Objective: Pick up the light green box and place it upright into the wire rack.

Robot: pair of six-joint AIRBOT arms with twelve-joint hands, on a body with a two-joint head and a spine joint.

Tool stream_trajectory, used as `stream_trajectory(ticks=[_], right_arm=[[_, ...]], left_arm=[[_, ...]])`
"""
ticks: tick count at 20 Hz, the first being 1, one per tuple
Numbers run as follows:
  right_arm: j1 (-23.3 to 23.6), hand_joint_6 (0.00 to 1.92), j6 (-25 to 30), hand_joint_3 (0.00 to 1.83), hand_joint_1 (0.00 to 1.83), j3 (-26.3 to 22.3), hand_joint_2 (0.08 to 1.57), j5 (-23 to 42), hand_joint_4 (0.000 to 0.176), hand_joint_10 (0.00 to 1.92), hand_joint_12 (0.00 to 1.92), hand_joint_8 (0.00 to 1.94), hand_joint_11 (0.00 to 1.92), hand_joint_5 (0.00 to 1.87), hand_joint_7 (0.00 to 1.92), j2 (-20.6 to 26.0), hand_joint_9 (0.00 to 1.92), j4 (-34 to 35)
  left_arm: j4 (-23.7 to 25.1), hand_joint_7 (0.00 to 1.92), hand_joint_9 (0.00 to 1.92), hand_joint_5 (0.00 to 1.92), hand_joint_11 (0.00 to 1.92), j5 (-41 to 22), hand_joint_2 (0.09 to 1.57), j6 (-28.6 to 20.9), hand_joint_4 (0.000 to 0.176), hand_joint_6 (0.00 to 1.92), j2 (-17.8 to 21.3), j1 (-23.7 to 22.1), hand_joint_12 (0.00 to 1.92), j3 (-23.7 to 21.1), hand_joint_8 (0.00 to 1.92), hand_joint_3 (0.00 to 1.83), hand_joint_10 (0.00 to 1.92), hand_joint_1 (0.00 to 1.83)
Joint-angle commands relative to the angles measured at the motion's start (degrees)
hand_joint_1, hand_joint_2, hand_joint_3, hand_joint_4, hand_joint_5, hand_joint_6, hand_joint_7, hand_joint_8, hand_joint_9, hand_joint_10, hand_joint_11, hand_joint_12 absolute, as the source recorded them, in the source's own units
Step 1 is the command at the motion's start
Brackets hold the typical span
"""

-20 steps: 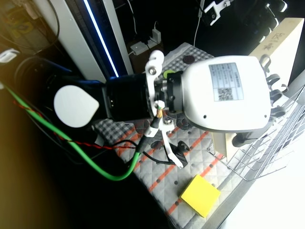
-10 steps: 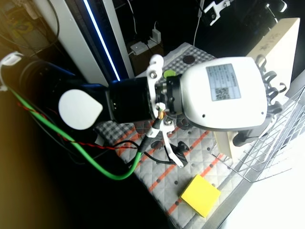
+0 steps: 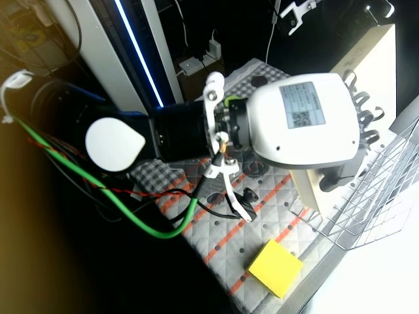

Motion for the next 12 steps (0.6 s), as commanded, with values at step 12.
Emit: stream_trajectory(ticks=[12], right_arm=[[4.52, 1.17, 1.12, 0.00, 1.13, -2.49, 1.18, 6.00, 0.000, 0.00, 0.54, 0.00, 1.39, 0.85, 1.37, 3.30, 1.57, 1.61]], left_arm=[[-1.41, 0.31, 0.28, 0.43, 0.00, -6.83, 0.98, -0.54, 0.136, 0.00, -0.05, -0.58, 0.66, 0.25, 0.00, 0.00, 0.00, 0.57]])
